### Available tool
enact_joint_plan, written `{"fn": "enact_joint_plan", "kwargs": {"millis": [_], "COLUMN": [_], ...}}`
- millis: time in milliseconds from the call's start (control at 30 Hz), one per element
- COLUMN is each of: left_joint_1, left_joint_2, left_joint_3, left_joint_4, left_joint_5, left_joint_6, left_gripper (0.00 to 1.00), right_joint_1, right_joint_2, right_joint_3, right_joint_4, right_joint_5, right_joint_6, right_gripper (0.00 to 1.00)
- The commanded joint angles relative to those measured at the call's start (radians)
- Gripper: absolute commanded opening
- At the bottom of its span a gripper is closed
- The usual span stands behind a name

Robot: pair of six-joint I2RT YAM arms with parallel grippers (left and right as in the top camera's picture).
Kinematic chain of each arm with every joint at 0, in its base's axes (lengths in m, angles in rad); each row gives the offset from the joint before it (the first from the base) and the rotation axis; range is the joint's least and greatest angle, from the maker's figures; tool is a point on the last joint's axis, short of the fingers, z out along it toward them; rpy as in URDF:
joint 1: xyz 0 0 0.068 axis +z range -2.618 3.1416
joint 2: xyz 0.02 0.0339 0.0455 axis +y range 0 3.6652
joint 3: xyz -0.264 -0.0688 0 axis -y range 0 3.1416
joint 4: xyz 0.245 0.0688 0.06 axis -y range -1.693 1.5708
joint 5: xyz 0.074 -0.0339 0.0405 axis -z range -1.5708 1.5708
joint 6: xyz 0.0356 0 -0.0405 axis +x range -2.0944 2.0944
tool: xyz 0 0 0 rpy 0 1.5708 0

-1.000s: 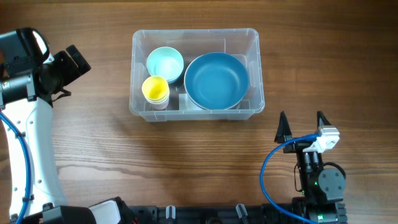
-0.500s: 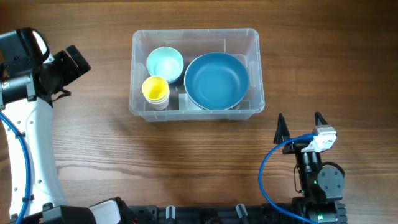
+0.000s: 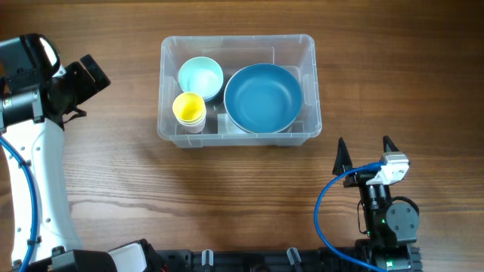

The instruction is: Pack container

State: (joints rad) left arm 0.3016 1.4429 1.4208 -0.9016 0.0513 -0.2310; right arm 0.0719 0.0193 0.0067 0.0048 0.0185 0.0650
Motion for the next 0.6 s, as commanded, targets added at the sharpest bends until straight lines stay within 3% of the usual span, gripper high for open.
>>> {"fn": "enact_joint_plan", "kwargs": {"millis": [0,333,567], "left_joint_1": [0.005,0.004,-0.015], "left_joint_2": [-0.014,-0.021,-0.183], "left_joint_3": [0.014,0.013,0.013], "left_joint_4": [-0.001,-0.001,-0.001], "left_joint_5": [0.011,0.011,0.011], "left_joint_6": [-0.013,-0.013,-0.013], "left_gripper": [1.0,1.0,1.0], "right_joint_1": [-0.004,-0.004,-0.004], "right_joint_2": [-0.014,-0.014,-0.014], "right_joint_3": [-0.002,-0.002,-0.002], "right_joint_4": [0.002,0.002,0.002], "right_joint_5": [-0.02,-0.02,-0.02], "right_joint_6": [-0.011,-0.011,-0.011], "right_gripper": [1.0,1.0,1.0]}}
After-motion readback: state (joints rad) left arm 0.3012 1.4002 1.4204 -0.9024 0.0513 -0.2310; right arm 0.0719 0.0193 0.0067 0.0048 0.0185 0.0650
